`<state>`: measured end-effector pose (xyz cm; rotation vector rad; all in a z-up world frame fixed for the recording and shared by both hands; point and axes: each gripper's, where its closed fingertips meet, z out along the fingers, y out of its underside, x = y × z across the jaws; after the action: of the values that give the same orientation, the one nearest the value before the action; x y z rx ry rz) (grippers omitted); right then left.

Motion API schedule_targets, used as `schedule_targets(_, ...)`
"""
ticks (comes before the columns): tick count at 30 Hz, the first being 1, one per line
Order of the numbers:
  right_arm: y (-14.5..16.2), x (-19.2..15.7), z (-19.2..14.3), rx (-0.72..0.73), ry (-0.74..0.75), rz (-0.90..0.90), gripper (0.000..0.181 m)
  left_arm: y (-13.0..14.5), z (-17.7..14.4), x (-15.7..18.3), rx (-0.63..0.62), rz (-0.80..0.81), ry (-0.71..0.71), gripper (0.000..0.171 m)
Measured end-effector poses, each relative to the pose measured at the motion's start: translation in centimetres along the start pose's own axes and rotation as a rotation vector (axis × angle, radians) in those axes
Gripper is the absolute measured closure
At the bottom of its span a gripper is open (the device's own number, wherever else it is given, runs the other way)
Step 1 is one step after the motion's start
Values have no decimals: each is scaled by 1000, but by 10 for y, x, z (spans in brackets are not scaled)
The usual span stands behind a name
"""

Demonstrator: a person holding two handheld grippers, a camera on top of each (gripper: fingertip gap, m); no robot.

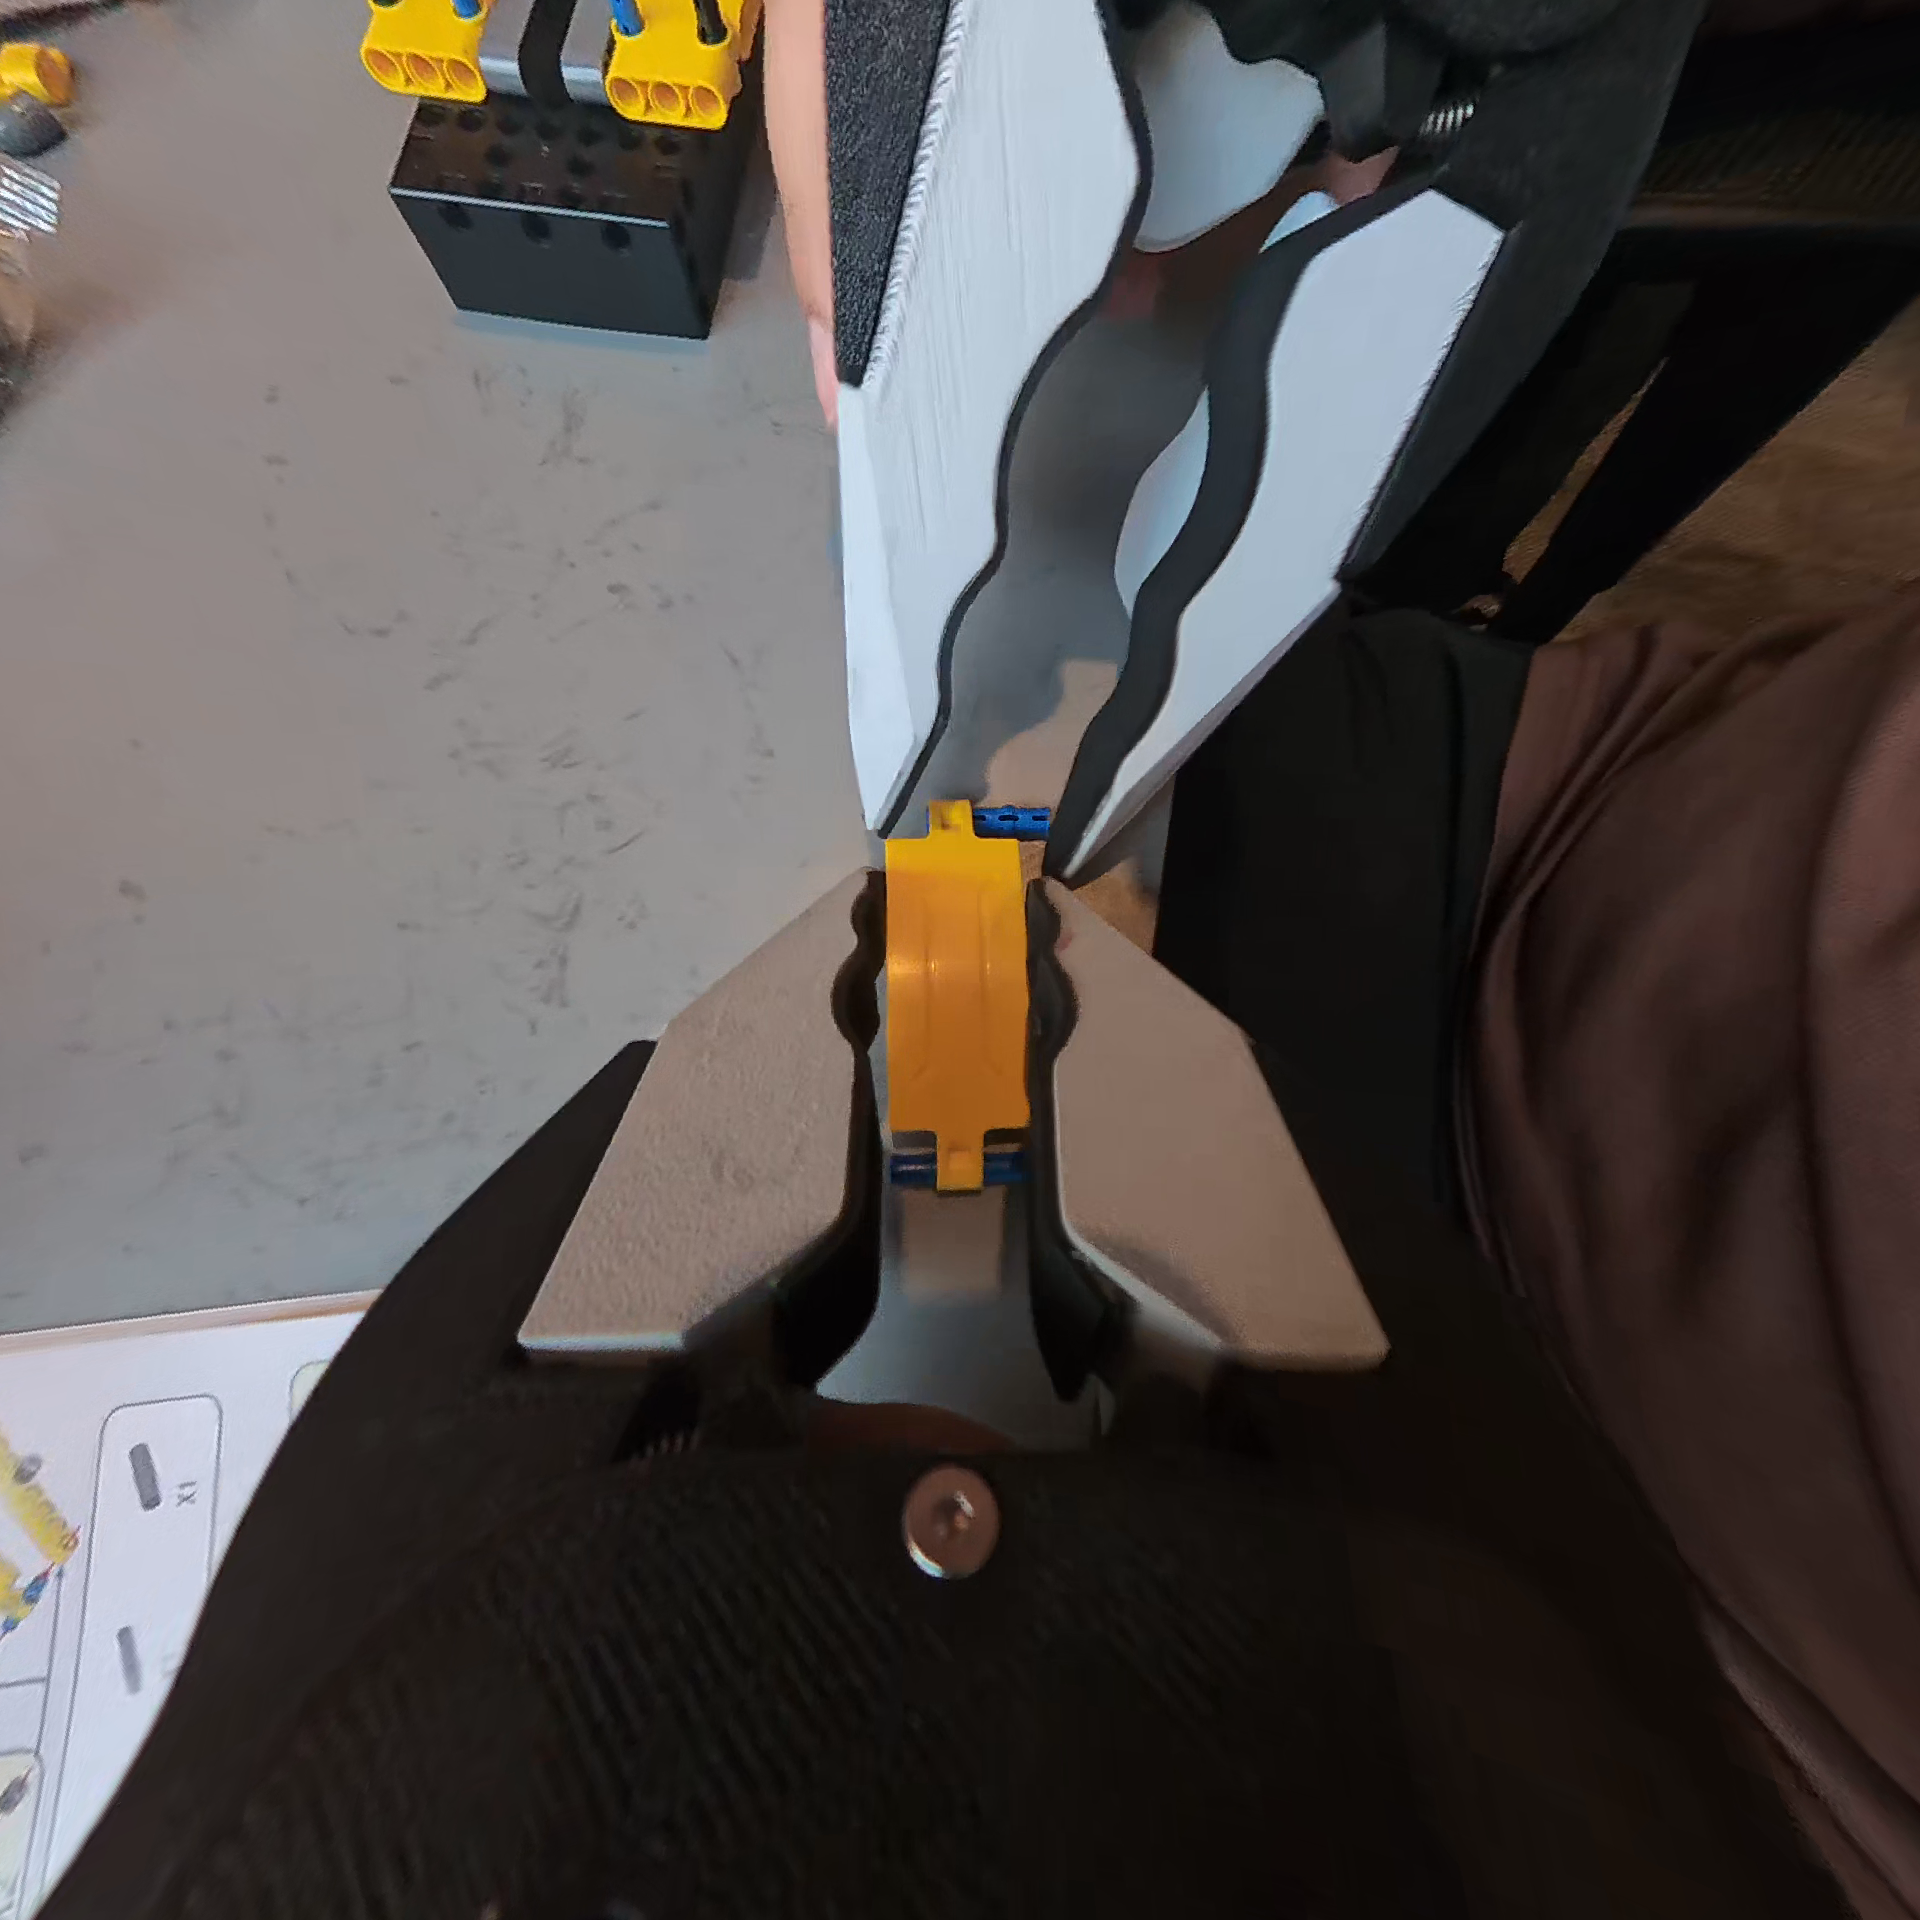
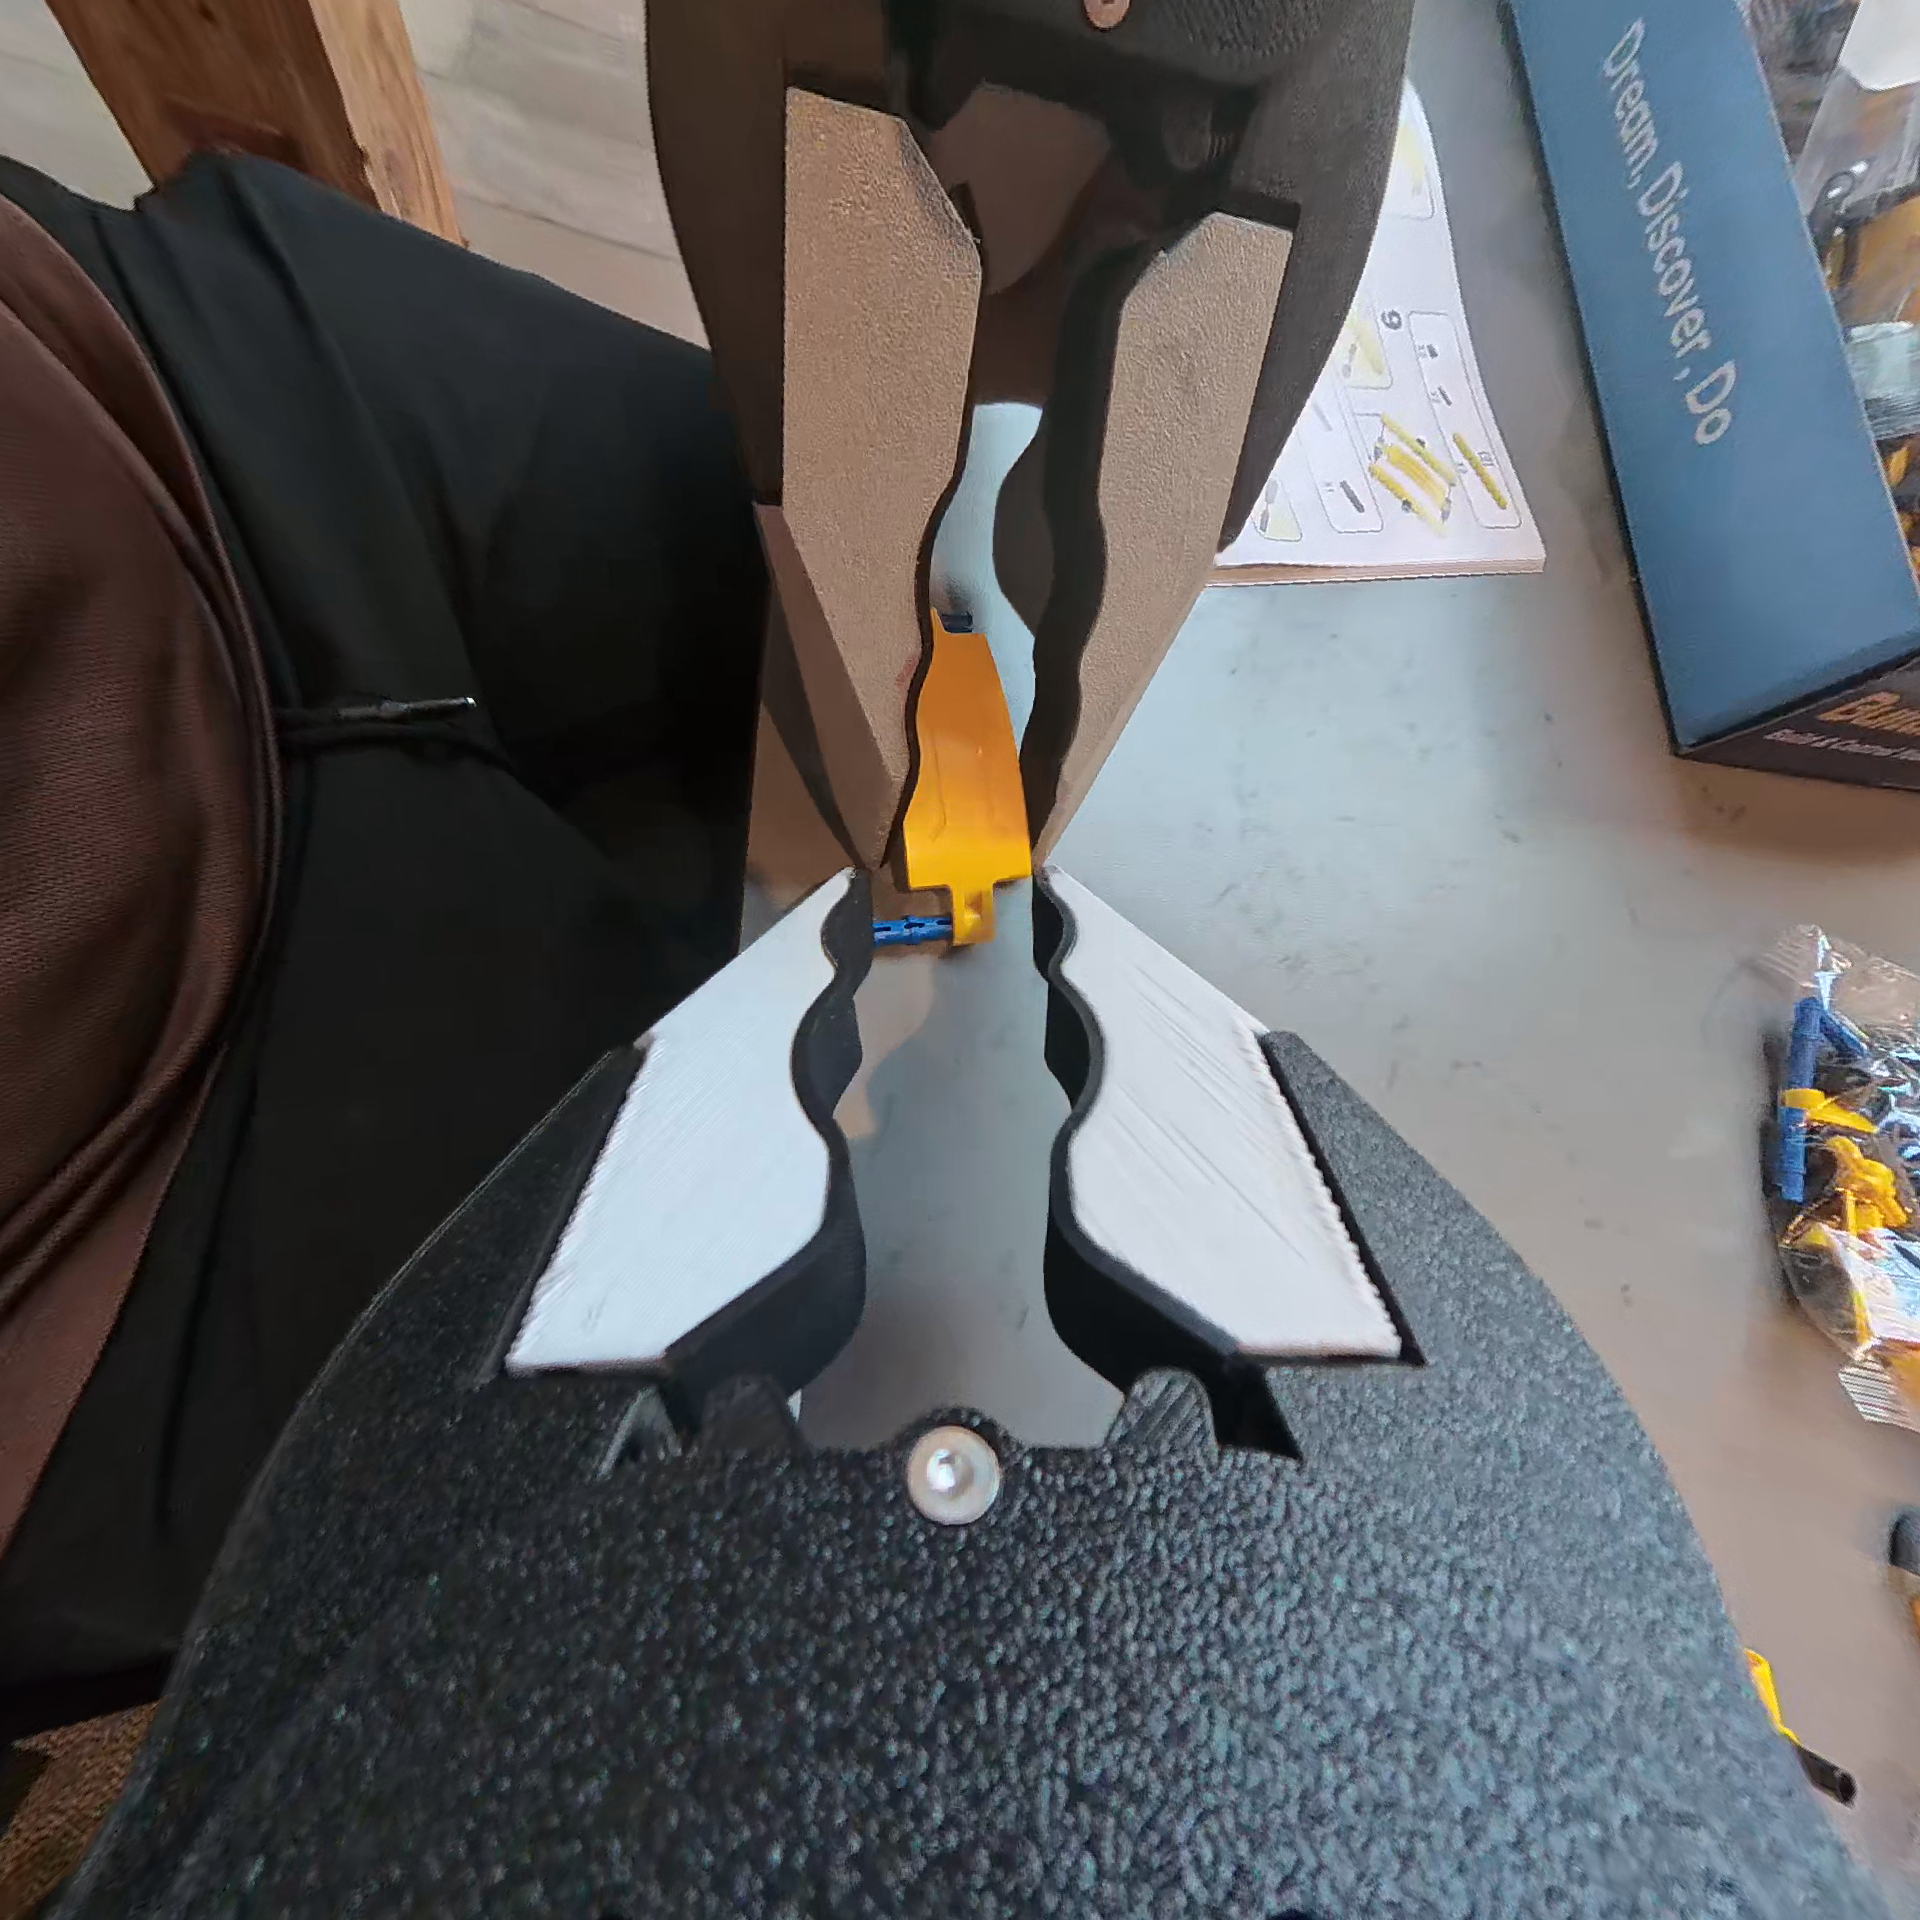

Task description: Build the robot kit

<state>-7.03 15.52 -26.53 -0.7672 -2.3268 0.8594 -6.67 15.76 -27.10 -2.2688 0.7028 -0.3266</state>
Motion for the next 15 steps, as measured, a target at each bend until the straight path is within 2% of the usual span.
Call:
schedule_targets(3, 1, -1, 0, 11, -24, 11, 157, 0, 0, -2, 5, -4, -6, 146)
schedule_targets(4, 2, 1, 0, 6, -11, 14, 164, 1, -1, -5, -2, -10, -16, 144)
schedule_targets(7, 4, 2, 1, -6, 7, 7, 165, 5, -7, -6, -23, -18, -22, 135)
schedule_targets(11, 4, 3, 0, -5, 12, 13, 163, 9, -10, -3, -40, 12, -41, 148)
schedule_targets(15, 3, 0, -3, 15, -22, 31, 147, 9, -9, 2, -41, 35, -21, 148)
